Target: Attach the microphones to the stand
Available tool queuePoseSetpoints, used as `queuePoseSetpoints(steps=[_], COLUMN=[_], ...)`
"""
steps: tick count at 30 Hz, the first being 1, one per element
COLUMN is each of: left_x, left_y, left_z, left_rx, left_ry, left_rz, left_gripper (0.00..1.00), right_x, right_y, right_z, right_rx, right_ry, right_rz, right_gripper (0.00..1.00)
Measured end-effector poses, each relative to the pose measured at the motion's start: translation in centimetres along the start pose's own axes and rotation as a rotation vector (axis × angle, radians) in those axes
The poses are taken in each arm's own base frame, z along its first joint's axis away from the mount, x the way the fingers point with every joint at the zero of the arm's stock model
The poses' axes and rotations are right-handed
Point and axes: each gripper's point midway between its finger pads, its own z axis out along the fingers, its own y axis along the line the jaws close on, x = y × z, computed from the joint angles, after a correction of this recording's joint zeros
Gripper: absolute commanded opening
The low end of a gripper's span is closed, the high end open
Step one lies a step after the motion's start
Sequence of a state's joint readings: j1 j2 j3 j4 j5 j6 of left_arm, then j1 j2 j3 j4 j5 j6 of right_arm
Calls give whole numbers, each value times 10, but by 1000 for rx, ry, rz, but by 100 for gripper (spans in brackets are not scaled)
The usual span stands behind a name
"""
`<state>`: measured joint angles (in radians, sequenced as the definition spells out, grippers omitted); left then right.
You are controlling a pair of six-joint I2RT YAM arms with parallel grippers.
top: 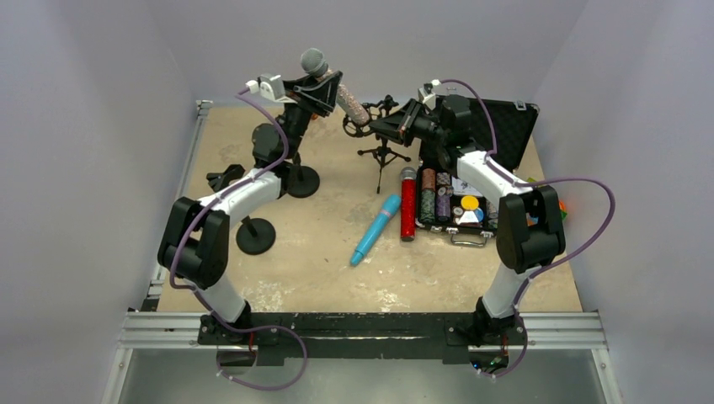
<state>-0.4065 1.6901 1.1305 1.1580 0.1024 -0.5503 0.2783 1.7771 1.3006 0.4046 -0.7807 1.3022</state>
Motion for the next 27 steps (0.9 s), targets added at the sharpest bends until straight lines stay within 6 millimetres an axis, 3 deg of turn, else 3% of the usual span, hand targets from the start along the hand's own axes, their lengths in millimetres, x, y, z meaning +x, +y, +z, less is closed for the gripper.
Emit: queuePoseSetpoints(steps=[12,27], left_x=[9,28], left_y=[-20,-13], left_z=[9,20], left_rx=[-35,-90], left_ry=[83,248], left_rz=[133,84], left_gripper=[0,0], right_x=[-2,1], right_y=[3,2], right_z=[-1,-6], right_rx=[-12,-25], right_ry=[2,30], right_rz=[29,37], right_gripper=[0,0])
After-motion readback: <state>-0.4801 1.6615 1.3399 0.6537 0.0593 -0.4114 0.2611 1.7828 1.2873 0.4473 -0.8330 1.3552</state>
